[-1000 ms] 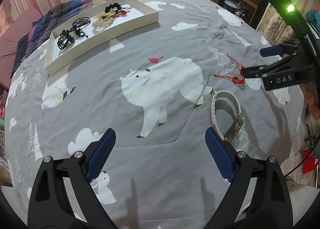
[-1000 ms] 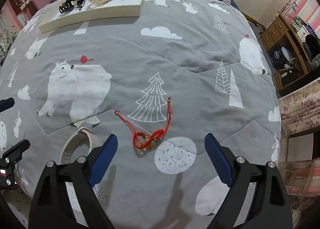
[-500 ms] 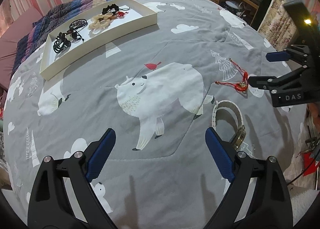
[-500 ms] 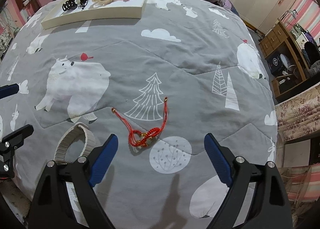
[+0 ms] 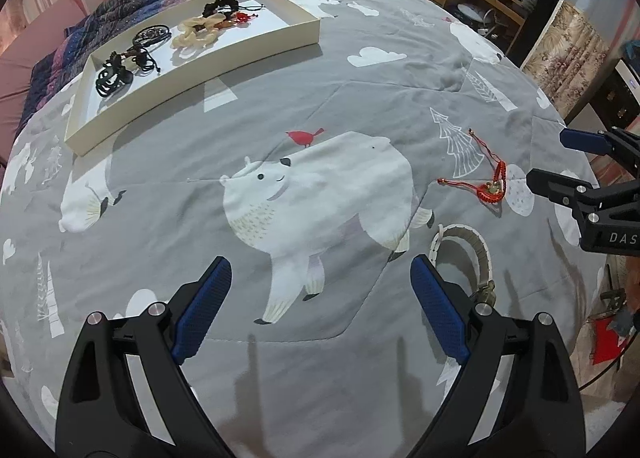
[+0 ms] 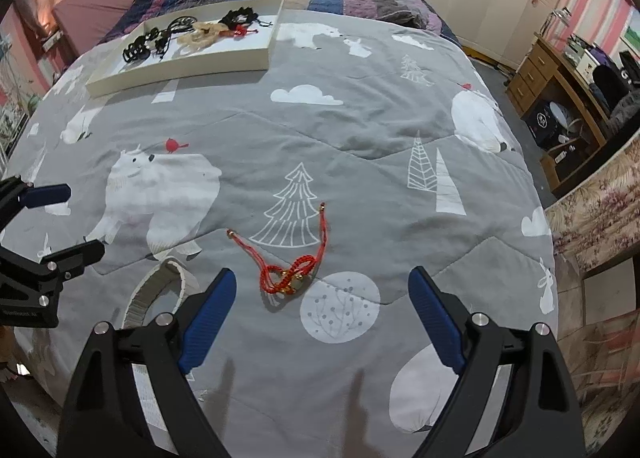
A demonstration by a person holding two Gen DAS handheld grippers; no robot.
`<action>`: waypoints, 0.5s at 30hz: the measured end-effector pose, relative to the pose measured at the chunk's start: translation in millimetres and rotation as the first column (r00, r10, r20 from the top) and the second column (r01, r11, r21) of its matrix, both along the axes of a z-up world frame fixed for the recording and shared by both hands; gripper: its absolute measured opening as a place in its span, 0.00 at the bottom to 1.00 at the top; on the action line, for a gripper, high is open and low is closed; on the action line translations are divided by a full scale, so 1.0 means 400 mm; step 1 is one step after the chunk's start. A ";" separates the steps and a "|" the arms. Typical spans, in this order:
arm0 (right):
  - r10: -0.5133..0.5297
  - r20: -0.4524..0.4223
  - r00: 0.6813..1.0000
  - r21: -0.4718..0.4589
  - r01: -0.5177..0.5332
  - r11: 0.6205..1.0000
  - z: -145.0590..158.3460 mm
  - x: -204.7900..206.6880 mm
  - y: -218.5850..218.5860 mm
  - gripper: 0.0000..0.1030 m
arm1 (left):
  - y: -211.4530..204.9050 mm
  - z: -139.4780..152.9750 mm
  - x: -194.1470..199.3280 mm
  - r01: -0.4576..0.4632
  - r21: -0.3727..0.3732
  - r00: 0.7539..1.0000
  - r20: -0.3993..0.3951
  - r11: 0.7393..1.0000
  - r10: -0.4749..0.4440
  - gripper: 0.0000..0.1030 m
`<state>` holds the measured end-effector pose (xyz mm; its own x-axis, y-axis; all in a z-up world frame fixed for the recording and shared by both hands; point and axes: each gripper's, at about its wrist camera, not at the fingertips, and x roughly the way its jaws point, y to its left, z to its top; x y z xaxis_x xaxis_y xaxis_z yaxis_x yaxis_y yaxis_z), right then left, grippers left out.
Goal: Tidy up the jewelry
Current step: 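Open both tools to release the items and move toward the watch and red cord, then grasp the white watch band with the left tool while the right tool grasps the red cord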
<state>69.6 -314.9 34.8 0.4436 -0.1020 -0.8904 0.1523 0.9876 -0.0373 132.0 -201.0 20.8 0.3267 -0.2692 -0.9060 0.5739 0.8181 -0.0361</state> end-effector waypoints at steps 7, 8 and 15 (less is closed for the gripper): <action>-0.044 -0.013 0.999 0.058 0.045 0.997 -0.029 0.001 -0.036 0.62 | -0.040 -0.020 0.011 0.025 0.001 0.999 -0.030 1.000 -0.025 0.81; -0.049 -0.015 0.999 0.074 0.050 0.996 -0.036 0.003 -0.040 0.61 | -0.044 -0.024 0.013 0.027 0.003 0.999 -0.033 1.000 -0.026 0.81; -0.062 -0.020 0.998 0.142 0.065 0.988 -0.072 0.019 -0.042 0.53 | -0.092 -0.064 0.011 0.072 0.009 0.994 -0.088 0.997 -0.070 0.67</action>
<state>77.3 -331.9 5.8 0.4261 -0.0012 -0.9047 0.2154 0.9714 0.1001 136.5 -237.7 -4.7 0.2262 -0.2774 -0.9338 0.6256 0.7761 -0.0790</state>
